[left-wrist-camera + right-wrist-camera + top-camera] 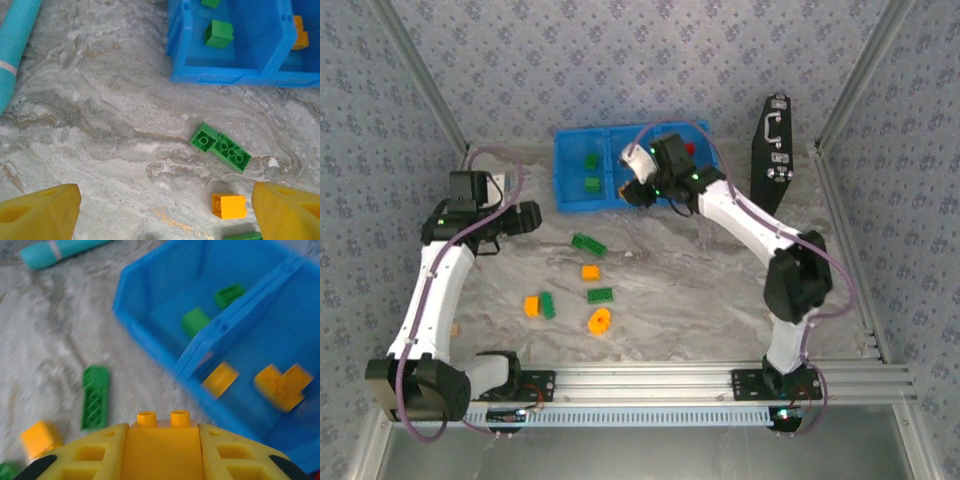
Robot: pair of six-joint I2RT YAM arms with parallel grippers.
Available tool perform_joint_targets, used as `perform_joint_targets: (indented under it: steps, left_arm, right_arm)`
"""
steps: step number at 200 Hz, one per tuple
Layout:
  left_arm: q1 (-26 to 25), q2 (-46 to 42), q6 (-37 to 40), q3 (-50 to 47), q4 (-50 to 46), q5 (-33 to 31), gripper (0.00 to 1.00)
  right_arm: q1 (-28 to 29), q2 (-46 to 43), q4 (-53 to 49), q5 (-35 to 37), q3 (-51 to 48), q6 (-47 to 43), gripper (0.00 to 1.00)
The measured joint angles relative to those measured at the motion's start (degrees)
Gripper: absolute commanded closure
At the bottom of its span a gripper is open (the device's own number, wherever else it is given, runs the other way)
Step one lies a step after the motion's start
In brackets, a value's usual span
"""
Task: Sort the legos into containers by color
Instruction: Place the lego in the container.
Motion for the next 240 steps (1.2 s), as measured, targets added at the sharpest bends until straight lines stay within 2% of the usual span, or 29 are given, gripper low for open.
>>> perform_joint_targets:
  steps: [52, 97, 130, 196, 222, 240]
  left_arm:
    - [0.26, -4.72, 0.15, -3.76, 0.37, 0.0, 0.1]
    - [0.42, -5.33, 0.15, -4.31, 0.57, 0.7, 0.1]
    - [0.42, -4.85, 0.07, -4.33, 1.25, 1.57, 0.1]
    - [0.42, -3.54, -0.07, -4.44, 2.51, 2.54, 0.1]
    - [0.42, -3.28, -0.04, -4.44, 2.78, 2.54, 0.09]
    - [0.42, -3.08, -0.02, -4.44, 2.97, 2.51, 0.09]
  right_arm:
    - [-2.93, 23.71, 0.72, 5.31, 23.15, -1.6, 0.75]
    - [-4.76, 35.06, 1.44, 8.74, 29.73, -0.46, 0.75]
    - [-5.16, 36.44, 3.65, 9.92, 31.39, 1.11, 0.72]
    - [-4.85, 37.0, 5.38, 9.53, 31.26, 2.03, 0.57]
    - [-4.94, 35.3, 6.21, 7.32, 28.7, 2.51, 0.49]
    - [-4.79, 33.55, 5.46, 5.84, 26.93, 3.04, 0.47]
